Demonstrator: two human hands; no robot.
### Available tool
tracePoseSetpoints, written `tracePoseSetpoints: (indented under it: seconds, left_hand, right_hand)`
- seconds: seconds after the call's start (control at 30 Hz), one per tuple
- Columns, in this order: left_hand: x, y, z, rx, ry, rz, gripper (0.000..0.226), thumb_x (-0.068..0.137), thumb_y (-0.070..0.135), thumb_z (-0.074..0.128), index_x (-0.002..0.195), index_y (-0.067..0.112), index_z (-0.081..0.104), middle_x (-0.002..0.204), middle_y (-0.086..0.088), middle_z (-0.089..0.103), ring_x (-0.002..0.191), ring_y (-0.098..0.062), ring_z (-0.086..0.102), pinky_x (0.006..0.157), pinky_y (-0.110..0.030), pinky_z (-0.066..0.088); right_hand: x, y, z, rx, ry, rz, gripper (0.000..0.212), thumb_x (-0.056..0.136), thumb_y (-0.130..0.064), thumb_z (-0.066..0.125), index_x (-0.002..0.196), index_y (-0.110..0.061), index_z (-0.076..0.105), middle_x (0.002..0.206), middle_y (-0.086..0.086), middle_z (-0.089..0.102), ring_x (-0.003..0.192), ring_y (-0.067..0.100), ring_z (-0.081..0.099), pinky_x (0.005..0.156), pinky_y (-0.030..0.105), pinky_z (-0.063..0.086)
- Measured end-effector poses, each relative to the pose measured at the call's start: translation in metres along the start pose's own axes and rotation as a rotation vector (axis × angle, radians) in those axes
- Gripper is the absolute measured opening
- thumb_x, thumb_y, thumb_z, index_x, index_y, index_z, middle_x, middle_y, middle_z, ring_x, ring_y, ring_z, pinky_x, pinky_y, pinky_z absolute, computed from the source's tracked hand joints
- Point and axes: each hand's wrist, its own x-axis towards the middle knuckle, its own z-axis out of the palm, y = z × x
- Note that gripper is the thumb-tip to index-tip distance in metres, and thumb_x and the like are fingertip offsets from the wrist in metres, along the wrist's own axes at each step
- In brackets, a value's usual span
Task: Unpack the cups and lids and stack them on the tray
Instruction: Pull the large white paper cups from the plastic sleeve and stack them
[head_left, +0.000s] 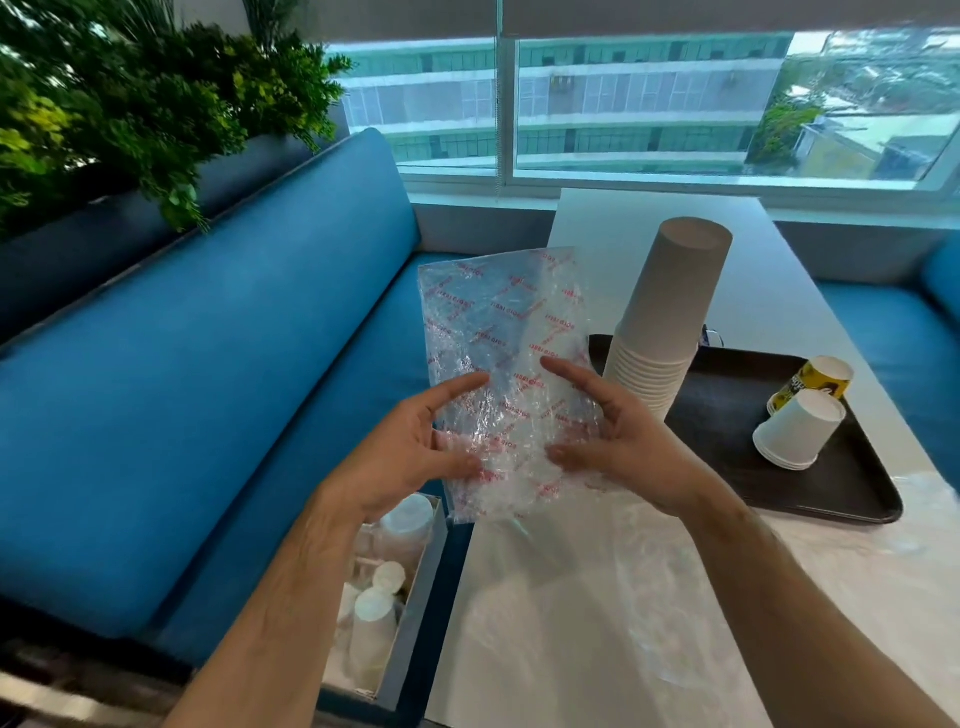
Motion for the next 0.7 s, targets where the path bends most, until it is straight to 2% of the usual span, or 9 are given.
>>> tracePoseSetpoints:
  seconds: [0.07,0.17,0.27,0.33,0.43,0.5,0.57,0.63,0.7]
  left_hand:
    - [-0.002,0.001,-0.003,0.002,-0.009,-0.005,0.083,0.081,-0.010,0.073,0.148,0.030,0.046,0.156,0.022,0.034,0.075,-0.014,0.073,0.086,-0.028,0.058]
    - [-0.005,0.004,-0.009,-0.006,-0.051,-0.010,0.081,0.083,-0.013,0.069,0.148,0.031,0.046,0.160,0.022,0.028,0.078,-0.016,0.073,0.085,-0.027,0.058]
    - [-0.007,0.003,-0.011,-0.003,-0.128,-0.005,0.082,0.085,-0.016,0.068,0.145,0.035,0.048,0.159,0.027,0.029,0.103,-0.034,0.072,0.098,-0.043,0.055]
    - [-0.008,0.001,-0.010,-0.039,-0.194,-0.004,0.084,0.086,-0.020,0.064,0.147,0.035,0.045,0.158,0.030,0.027,0.115,-0.032,0.068,0.103,-0.052,0.050]
    - [-0.009,0.000,-0.007,-0.064,-0.229,-0.005,0.090,0.084,-0.022,0.064,0.148,0.038,0.044,0.159,0.031,0.023,0.119,-0.030,0.066,0.101,-0.050,0.052]
    - [-0.010,0.000,-0.007,-0.083,-0.228,0.004,0.093,0.082,-0.022,0.066,0.147,0.040,0.044,0.160,0.029,0.024,0.121,-0.027,0.065,0.096,-0.044,0.056]
    - [-0.012,0.001,-0.009,-0.087,-0.234,0.015,0.093,0.080,-0.021,0.068,0.145,0.041,0.046,0.160,0.026,0.026,0.123,-0.024,0.064,0.094,-0.042,0.057]
    - [-0.014,0.003,-0.011,-0.068,-0.245,0.009,0.092,0.080,-0.019,0.069,0.145,0.042,0.045,0.160,0.025,0.026,0.123,-0.019,0.063,0.096,-0.043,0.056]
    - [-0.016,0.004,-0.013,-0.048,-0.279,-0.022,0.093,0.081,-0.019,0.068,0.147,0.041,0.043,0.159,0.027,0.026,0.122,-0.023,0.064,0.097,-0.045,0.056]
  right_hand:
    - [-0.001,0.000,-0.003,-0.030,-0.049,0.023,0.087,0.084,0.006,0.074,0.145,-0.047,0.042,0.132,-0.045,0.036,0.112,-0.019,0.052,0.085,0.014,0.053]
    - [-0.004,0.001,-0.008,-0.035,-0.101,0.017,0.092,0.083,0.012,0.072,0.148,-0.044,0.037,0.139,-0.040,0.034,0.110,-0.018,0.056,0.082,0.016,0.054]
    - [-0.003,-0.001,-0.009,-0.051,-0.075,-0.028,0.074,0.087,-0.001,0.073,0.141,-0.046,0.049,0.139,-0.041,0.043,0.115,-0.005,0.060,0.089,0.017,0.053]
    - [0.002,-0.006,-0.008,-0.035,0.019,-0.093,0.059,0.086,-0.011,0.072,0.135,-0.042,0.058,0.137,-0.038,0.050,0.123,-0.003,0.056,0.093,0.017,0.052]
    - [0.012,-0.014,-0.012,0.074,0.125,-0.151,0.052,0.088,-0.009,0.068,0.133,-0.033,0.060,0.143,-0.023,0.054,0.111,0.021,0.069,0.091,0.032,0.058]
    - [0.018,-0.014,-0.019,0.070,0.132,-0.155,0.059,0.089,0.000,0.067,0.138,-0.032,0.057,0.146,-0.017,0.053,0.109,0.033,0.068,0.096,0.039,0.056]
    - [0.020,-0.014,-0.024,0.068,0.117,-0.164,0.070,0.084,-0.002,0.070,0.144,-0.032,0.050,0.147,-0.014,0.052,0.109,0.040,0.065,0.097,0.041,0.056]
    - [0.022,-0.017,-0.027,0.102,0.137,-0.189,0.077,0.082,-0.004,0.072,0.147,-0.035,0.045,0.148,-0.011,0.051,0.107,0.028,0.068,0.095,0.038,0.057]
    - [0.023,-0.028,-0.030,-0.005,0.222,-0.215,0.074,0.087,-0.002,0.072,0.147,-0.037,0.044,0.149,-0.010,0.047,0.111,0.012,0.064,0.092,0.022,0.054]
